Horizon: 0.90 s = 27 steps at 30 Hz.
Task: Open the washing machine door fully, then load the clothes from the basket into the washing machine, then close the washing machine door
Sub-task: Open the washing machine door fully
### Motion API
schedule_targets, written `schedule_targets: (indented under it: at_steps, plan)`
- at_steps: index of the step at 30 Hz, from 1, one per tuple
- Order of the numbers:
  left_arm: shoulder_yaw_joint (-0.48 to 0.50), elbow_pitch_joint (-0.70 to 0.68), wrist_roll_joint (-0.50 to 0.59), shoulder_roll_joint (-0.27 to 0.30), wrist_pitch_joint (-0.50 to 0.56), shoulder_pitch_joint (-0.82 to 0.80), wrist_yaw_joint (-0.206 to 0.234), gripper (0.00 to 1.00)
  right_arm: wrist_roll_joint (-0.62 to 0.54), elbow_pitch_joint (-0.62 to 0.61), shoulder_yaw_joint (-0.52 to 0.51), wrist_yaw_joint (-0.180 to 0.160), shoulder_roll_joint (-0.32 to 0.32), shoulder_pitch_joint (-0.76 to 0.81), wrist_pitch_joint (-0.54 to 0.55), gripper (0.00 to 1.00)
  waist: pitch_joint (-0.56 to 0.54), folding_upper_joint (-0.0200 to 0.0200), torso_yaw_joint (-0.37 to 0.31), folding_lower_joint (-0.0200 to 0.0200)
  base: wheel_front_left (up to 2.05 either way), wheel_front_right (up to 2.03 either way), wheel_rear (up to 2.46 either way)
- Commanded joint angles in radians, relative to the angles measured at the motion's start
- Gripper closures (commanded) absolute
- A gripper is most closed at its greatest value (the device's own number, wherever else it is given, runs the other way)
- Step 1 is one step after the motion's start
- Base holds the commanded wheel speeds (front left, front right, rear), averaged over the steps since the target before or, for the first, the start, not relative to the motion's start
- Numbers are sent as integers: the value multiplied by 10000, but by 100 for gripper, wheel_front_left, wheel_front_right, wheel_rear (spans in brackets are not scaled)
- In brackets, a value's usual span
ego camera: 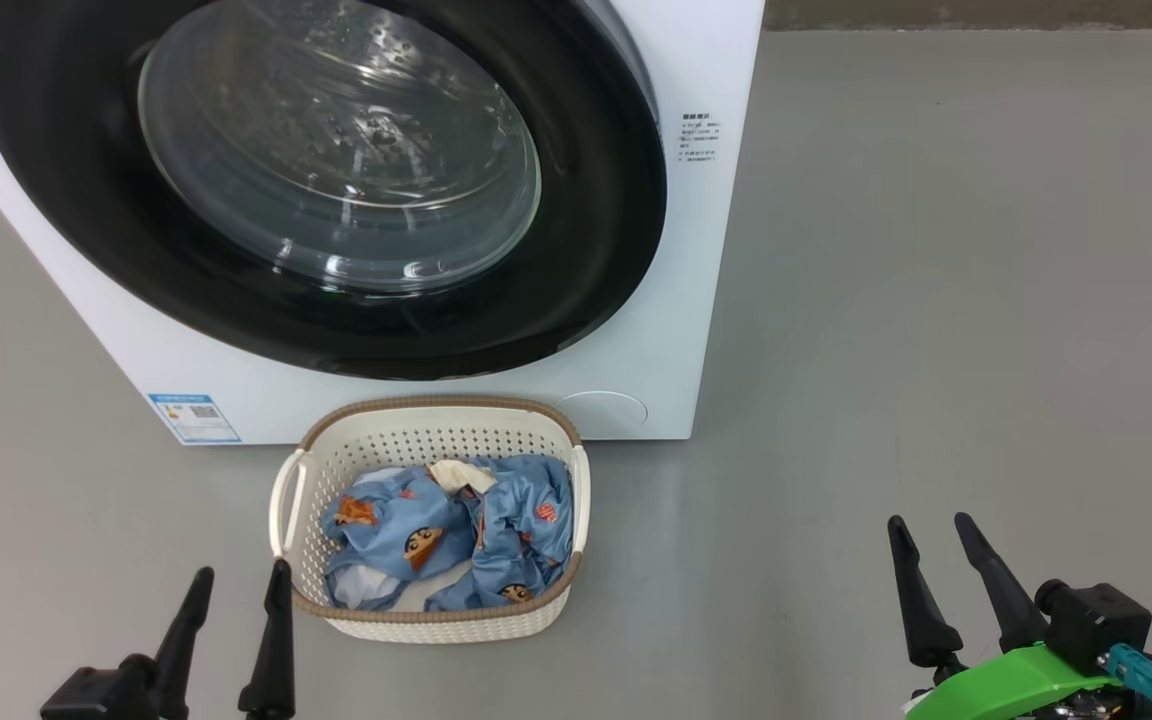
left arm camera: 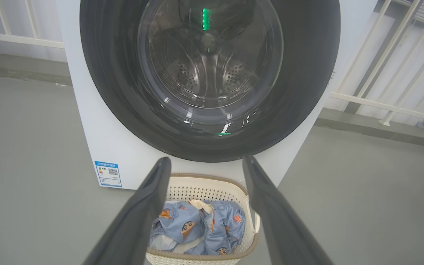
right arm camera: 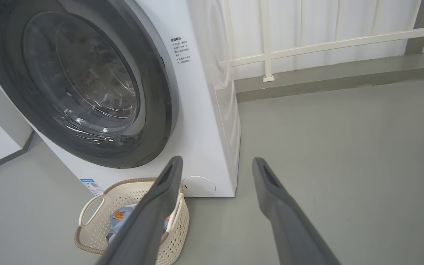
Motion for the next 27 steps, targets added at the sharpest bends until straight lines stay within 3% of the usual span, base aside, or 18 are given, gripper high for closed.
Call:
schedule_targets:
  at_steps: [1,19,27]
  plan:
    - [300,-262,-66,138,-134,-354,-25,0,147,-266,263,16,-49,-353,-122,100,-3,-1,25,0,0,0,0]
    - [85,-427,-92,199,-134,-586,-25,0,3287,-461,-73,16,-49,-2808,-122,100,338,-1,83,0,0,0,0]
    - [-196,-484,-155,333,-134,-971,-25,0,3870,-227,-363,16,-49,-4436,-122,100,750,-1,387,0,0,0,0]
